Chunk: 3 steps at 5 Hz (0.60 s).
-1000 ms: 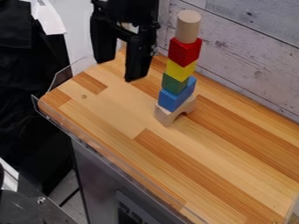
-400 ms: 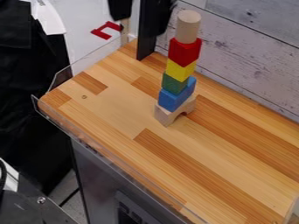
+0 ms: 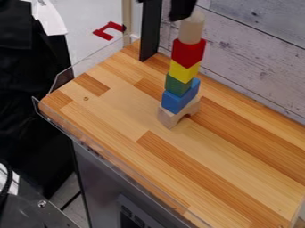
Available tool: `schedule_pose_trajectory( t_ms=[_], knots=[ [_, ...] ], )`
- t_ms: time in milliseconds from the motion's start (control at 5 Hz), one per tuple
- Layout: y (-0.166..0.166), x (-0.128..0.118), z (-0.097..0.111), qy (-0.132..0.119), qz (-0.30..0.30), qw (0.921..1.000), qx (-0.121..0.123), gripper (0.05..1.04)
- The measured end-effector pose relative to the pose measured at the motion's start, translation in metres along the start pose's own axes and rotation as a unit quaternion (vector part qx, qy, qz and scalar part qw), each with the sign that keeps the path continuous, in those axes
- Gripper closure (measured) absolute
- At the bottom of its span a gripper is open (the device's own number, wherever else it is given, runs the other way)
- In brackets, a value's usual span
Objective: Put the cylinder on the left side of the table
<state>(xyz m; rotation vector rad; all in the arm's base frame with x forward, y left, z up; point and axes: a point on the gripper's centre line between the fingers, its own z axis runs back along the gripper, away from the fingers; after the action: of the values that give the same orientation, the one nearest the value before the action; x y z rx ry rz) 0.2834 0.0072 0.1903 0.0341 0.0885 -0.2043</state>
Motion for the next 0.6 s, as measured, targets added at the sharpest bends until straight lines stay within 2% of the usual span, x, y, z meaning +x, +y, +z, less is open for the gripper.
schedule_pose_trajectory(
  t_ms=[400,600],
  knots=[
    [-0.01,0.021,-0.004,0.026,-0.005,0.9996,-0.001,0.085],
    [-0.01,0.025,-0.013,0.051,-0.004,0.9986,-0.009,0.085]
  ],
)
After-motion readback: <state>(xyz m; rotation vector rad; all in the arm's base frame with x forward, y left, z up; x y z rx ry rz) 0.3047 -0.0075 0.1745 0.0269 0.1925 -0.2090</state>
